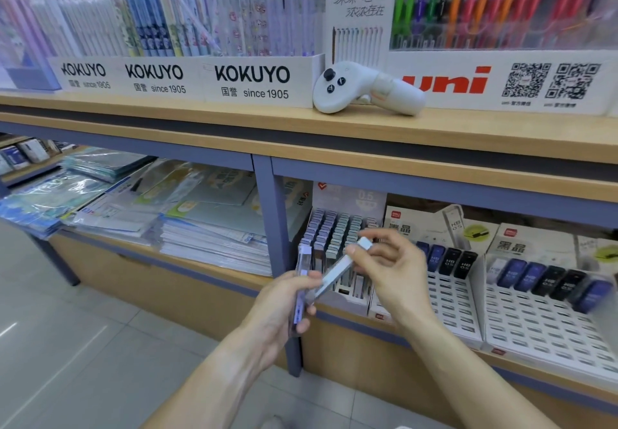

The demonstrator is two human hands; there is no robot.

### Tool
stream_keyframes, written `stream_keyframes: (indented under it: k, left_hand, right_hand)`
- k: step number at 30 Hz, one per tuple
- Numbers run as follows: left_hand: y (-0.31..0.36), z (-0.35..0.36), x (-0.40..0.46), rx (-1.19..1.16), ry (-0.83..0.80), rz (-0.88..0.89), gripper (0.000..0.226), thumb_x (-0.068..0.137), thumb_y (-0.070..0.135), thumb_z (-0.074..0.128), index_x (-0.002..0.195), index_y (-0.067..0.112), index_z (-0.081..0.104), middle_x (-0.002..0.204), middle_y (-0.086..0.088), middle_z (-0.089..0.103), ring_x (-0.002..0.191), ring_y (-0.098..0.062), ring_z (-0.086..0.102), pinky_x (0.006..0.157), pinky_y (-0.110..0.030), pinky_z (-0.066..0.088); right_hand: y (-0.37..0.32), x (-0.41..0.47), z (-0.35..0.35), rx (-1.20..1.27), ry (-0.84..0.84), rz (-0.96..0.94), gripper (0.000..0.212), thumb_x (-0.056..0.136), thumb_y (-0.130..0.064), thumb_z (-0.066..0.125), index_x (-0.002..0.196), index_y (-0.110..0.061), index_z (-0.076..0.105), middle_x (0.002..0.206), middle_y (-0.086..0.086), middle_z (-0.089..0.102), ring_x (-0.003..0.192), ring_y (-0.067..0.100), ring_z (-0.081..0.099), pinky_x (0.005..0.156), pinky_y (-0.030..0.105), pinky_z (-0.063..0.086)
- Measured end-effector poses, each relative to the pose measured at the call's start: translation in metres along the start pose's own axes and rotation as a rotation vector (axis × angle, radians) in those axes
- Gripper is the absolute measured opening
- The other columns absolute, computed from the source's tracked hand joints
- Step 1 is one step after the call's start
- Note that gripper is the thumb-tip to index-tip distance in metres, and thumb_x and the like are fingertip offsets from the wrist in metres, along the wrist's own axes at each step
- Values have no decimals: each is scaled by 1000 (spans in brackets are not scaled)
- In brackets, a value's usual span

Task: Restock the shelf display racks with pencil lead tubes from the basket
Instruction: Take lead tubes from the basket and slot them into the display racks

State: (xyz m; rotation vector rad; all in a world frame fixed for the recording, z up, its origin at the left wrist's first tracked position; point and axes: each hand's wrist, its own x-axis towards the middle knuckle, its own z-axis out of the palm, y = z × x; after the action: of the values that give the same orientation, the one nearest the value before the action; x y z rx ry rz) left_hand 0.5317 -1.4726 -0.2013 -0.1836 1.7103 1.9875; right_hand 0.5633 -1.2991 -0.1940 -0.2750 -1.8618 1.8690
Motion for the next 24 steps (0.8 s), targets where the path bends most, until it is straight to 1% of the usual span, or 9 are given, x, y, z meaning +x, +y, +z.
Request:
stream_keyframes:
  k: [3, 5, 8, 10, 13, 16, 19, 22, 24]
  left_hand:
    - [0, -4, 6, 0, 80, -10, 19, 90, 10, 66, 105, 11, 78, 84, -6, 69, 56, -14, 53, 40, -24, 34]
    - [0, -5, 8, -8, 112, -17, 22, 90, 13, 63, 104, 9, 78, 82, -6, 63, 54, -14, 52, 39, -24, 33]
    - [1, -3, 7, -22, 125, -40, 32, 94, 18, 51, 99, 7, 80, 77, -9, 56, 51, -15, 49, 37, -25, 35]
    - [0, -3, 6, 19, 127, -51, 36, 98, 18, 46, 98, 9, 81, 72, -11, 53, 49, -16, 46, 36, -24, 35]
    - [-2, 0, 6, 64, 118, -71, 40, 100, 20, 44, 97, 12, 83, 71, -13, 54, 50, -20, 48, 44, -27, 39]
    - [-4, 1, 9, 46, 133, -67, 39, 104, 18, 45, 96, 10, 82, 88, -17, 64, 61, -19, 53, 56, -34, 48]
    - [-4, 2, 8, 31, 128, -43, 33, 105, 15, 47, 102, 6, 79, 99, -16, 69, 65, -20, 55, 60, -35, 52]
    - [-2, 3, 8, 25, 125, -28, 28, 105, 12, 48, 110, 4, 75, 98, -12, 68, 66, -19, 56, 57, -33, 57]
    - [-2, 2, 8, 34, 114, -26, 27, 105, 11, 48, 111, 6, 74, 96, -12, 68, 68, -19, 57, 62, -34, 60]
  right_hand:
    - [5, 8, -12, -44, 48, -58, 25, 84, -17, 83, 106, -23, 74, 83, 6, 75, 83, 20, 75, 81, 45, 63]
    - [10, 9, -17, -154, 39, -144, 26, 86, -16, 81, 109, -26, 73, 87, -1, 74, 86, 12, 73, 80, 36, 63]
    - [14, 4, -21, -389, -26, -324, 30, 91, -11, 74, 118, -25, 70, 95, -11, 72, 93, -2, 68, 81, 16, 57]
    - [20, 0, -21, -503, -78, -419, 30, 93, -11, 72, 120, -24, 66, 100, -13, 71, 96, -5, 67, 83, 13, 55]
    - [28, -1, -22, -615, -106, -545, 27, 94, -13, 71, 116, -23, 61, 99, -11, 71, 93, -1, 69, 79, 23, 59]
    - [29, 0, -23, -713, -129, -634, 25, 93, -13, 72, 112, -22, 61, 90, -7, 65, 86, 10, 64, 70, 35, 56]
    - [29, -3, -23, -788, -153, -695, 25, 89, -12, 76, 110, -20, 65, 83, -8, 57, 88, 14, 54, 68, 37, 51]
    - [30, -3, -24, -778, -163, -678, 25, 89, -14, 77, 110, -22, 66, 79, -8, 54, 85, 14, 52, 66, 37, 50]
    - [29, -3, -24, -774, -171, -668, 24, 89, -16, 76, 110, -24, 66, 78, -8, 54, 84, 13, 50, 65, 37, 50]
